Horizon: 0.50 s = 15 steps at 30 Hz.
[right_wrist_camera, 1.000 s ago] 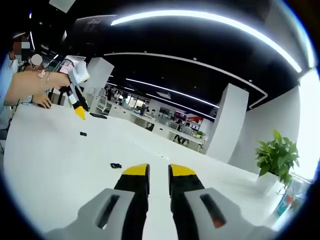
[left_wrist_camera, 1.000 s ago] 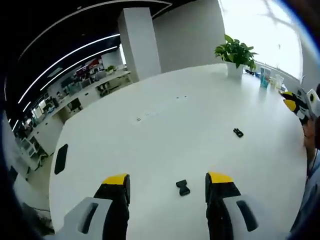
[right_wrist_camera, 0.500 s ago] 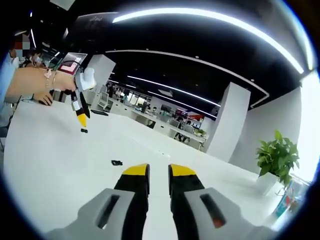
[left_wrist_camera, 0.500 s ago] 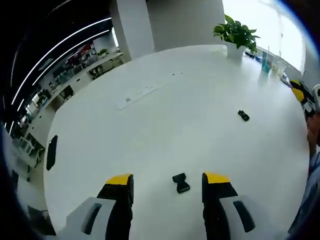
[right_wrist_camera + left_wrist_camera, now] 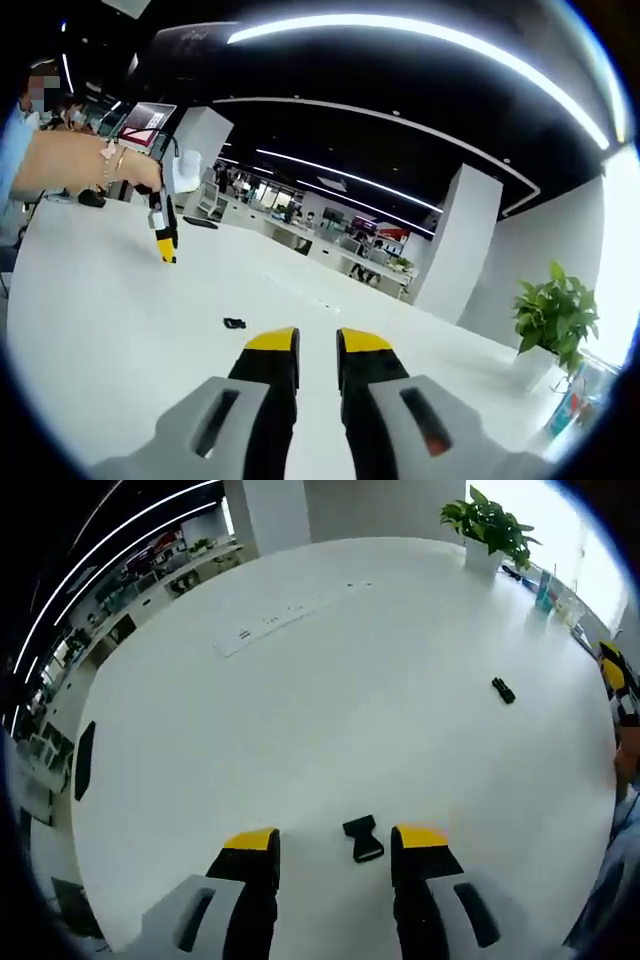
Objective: Snap the two parts of the plastic buckle together until the buckle closes and remains connected.
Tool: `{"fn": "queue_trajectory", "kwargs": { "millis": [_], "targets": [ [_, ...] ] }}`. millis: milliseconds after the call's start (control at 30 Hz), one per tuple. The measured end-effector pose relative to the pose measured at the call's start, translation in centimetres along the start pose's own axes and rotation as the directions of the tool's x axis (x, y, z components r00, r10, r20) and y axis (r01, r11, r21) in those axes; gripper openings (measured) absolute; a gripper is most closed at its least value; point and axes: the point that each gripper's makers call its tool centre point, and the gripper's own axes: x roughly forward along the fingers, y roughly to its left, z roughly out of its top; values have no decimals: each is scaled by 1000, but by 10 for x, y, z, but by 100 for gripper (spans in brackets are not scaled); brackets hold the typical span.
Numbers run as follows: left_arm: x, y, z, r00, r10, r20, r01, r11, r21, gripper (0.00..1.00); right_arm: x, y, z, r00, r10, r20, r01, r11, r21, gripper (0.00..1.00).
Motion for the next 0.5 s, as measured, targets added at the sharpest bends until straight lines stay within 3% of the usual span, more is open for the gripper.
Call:
{"fn": "queue_trajectory", "kwargs": {
  "millis": [133, 500],
  "targets": [
    [3, 0, 1, 1000, -8, -16, 8, 999, -33, 31, 0, 0, 0, 1000, -2, 1, 2, 1000, 0, 15],
    [2, -3, -3, 997, -51, -58, 49, 998, -33, 29, -1, 1, -1, 1000, 6, 0, -6, 1000, -4, 15]
  ]
}}
